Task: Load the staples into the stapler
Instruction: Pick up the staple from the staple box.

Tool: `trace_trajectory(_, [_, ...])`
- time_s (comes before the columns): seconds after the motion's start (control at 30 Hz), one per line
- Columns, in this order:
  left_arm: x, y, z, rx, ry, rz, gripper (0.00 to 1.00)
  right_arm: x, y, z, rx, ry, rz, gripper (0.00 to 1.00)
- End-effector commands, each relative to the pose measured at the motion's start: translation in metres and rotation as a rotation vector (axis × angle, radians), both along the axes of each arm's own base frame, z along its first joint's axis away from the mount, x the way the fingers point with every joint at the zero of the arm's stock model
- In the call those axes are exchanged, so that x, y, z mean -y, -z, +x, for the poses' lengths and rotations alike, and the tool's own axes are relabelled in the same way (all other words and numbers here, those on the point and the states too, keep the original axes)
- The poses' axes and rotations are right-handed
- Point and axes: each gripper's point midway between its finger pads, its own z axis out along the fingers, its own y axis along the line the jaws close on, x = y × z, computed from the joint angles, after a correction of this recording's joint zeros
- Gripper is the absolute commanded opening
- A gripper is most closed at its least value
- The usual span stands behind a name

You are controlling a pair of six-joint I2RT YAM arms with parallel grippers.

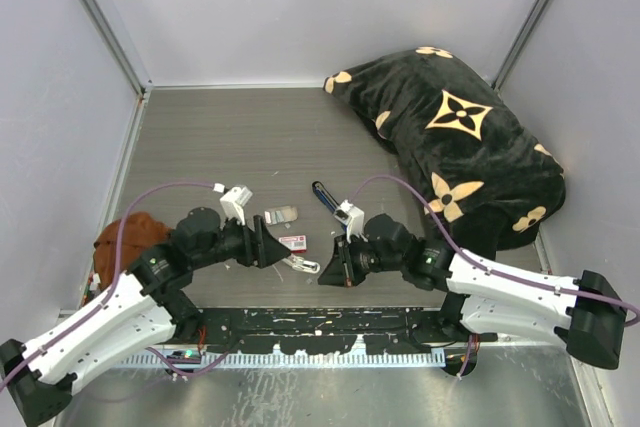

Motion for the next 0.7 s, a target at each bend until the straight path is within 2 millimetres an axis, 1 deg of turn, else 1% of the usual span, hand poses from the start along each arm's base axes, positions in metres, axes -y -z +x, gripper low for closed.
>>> trace_trajectory(0.0, [-0.009, 0.030, 0.022, -0.188, -0.269, -0.036, 0.62, 0.008, 0.025, 0.024, -0.029, 0.262, -0.097, 0.03])
trace_trajectory(0.07, [-0.007, 0.040, 0.023, -0.219, -0.288, -0.052, 0.62, 0.008, 0.038, 0.026, -0.072, 0.337, -0.137, 0.03])
trace_trajectory(0.13, [-0.006, 0.051, 0.023, -0.229, -0.291, -0.044, 0.62, 0.006, 0.046, 0.027, -0.094, 0.390, -0.169, 0.03])
trace_trajectory(0.23, [-0.006, 0.060, 0.024, -0.224, -0.283, -0.024, 0.63, -0.001, 0.054, 0.030, -0.100, 0.438, -0.215, 0.03])
trace_trajectory(0.4, [-0.002, 0.069, 0.027, -0.215, -0.262, 0.012, 0.65, -0.012, 0.062, 0.040, -0.088, 0.473, -0.299, 0.03])
trace_trajectory(0.53, [0.002, 0.077, 0.030, -0.226, -0.247, 0.033, 0.65, -0.023, 0.061, 0.047, -0.068, 0.475, -0.323, 0.03])
trace_trajectory(0.67, [0.001, 0.080, 0.035, -0.222, -0.253, 0.043, 0.64, -0.027, 0.063, 0.053, -0.049, 0.476, -0.368, 0.03])
